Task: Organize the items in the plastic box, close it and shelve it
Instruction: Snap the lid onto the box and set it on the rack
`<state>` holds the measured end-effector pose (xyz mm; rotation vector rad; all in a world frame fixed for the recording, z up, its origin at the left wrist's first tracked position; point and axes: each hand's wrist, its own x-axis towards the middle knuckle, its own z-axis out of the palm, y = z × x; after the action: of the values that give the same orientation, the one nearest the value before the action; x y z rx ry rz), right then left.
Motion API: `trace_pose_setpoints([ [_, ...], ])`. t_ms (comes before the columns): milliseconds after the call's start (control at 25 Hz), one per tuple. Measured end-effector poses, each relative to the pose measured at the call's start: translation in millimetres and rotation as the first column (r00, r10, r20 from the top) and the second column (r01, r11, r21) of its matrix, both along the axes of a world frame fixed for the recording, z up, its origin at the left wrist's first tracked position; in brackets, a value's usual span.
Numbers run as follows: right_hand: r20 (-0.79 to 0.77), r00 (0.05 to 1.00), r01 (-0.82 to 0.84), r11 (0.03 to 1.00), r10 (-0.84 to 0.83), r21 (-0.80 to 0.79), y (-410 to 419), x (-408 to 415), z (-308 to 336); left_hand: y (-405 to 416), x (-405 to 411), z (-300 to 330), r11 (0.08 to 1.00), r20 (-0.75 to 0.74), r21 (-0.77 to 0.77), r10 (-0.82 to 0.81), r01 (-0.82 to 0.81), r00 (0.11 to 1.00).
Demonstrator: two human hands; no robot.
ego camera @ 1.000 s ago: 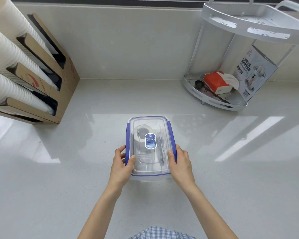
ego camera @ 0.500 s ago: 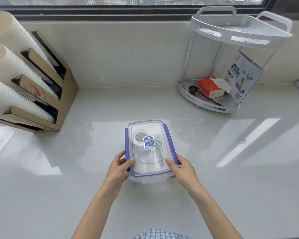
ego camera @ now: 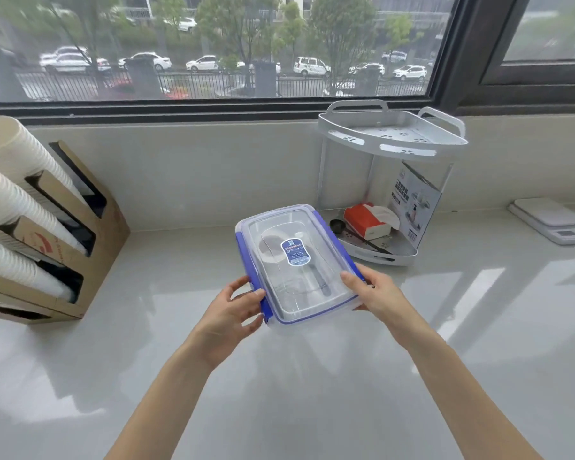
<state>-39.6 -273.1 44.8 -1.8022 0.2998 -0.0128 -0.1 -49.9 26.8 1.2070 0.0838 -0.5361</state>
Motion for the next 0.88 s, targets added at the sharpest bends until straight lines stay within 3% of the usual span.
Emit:
trace_pose_setpoints([
  [400, 0.170, 0.983, -0.071, 0.997, 0.076, -0.034, -76.5, 43.0, 104.4, -60.8, 44.6, 87.5, 0.976, 0.093, -0.182, -0.106, 0.122, 0.990],
  [880, 0.206, 0.979, 0.028, 0.996, -0.009, -0.089, -145.7, 100.1, 198.6, -134.7, 108.5, 172.3, 0.963, 0.228, -0.159, -0.178, 0.217, 0.957],
])
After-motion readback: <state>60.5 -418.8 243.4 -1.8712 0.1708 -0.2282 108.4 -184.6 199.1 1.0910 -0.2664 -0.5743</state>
